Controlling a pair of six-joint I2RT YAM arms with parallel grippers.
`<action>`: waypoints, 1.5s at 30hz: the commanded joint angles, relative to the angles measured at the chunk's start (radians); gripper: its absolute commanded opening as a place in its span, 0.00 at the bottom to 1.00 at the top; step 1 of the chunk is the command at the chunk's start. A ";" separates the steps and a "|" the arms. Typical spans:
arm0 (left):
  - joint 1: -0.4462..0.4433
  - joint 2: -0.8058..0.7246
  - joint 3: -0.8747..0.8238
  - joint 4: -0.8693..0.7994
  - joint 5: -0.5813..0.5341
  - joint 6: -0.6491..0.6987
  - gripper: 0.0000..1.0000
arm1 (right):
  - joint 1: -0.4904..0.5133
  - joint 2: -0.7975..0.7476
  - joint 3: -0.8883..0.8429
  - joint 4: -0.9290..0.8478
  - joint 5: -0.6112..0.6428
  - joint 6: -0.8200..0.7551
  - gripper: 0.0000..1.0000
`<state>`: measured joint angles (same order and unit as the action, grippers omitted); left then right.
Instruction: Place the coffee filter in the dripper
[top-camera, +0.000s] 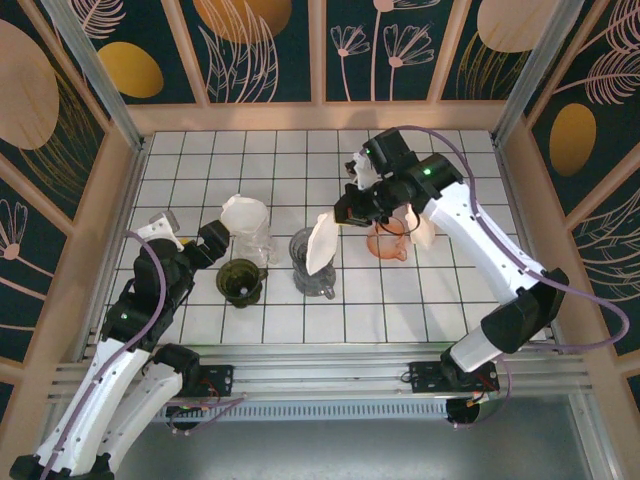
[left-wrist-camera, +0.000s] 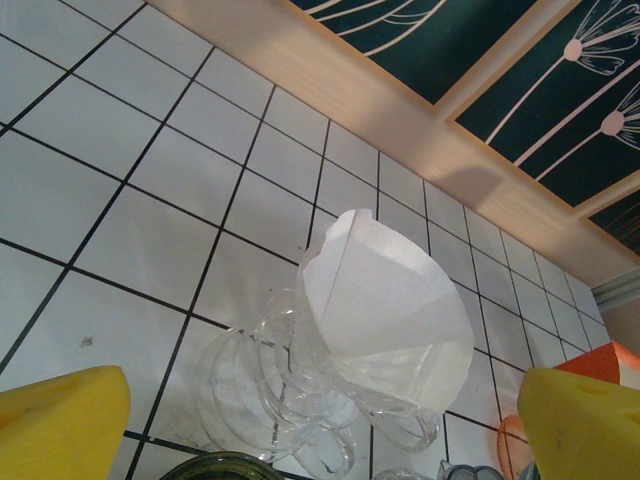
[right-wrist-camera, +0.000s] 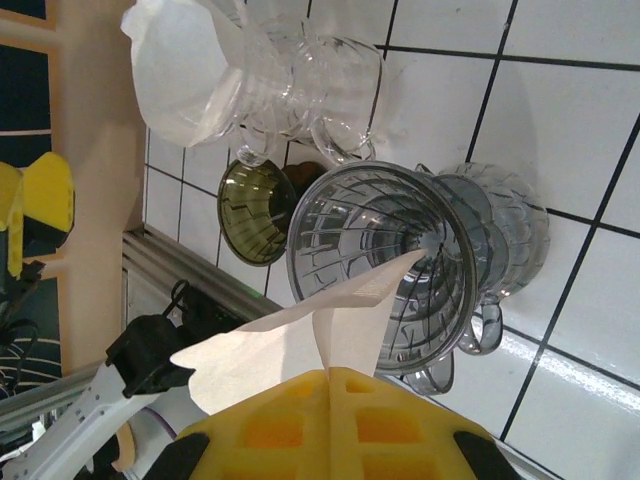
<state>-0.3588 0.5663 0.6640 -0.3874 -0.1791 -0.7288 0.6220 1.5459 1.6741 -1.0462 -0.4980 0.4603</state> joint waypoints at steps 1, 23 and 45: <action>0.006 -0.009 -0.008 0.043 0.025 0.026 0.99 | 0.005 0.023 -0.026 0.027 -0.033 0.019 0.00; 0.006 0.087 -0.002 0.135 0.289 0.081 0.99 | 0.020 0.093 -0.136 0.164 0.066 -0.012 0.00; -0.243 0.328 0.169 0.050 0.240 0.189 0.84 | 0.073 0.033 -0.172 0.258 0.233 -0.049 0.51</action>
<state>-0.5800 0.8734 0.7952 -0.3061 0.0772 -0.5682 0.6842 1.6329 1.5299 -0.8421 -0.3088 0.4210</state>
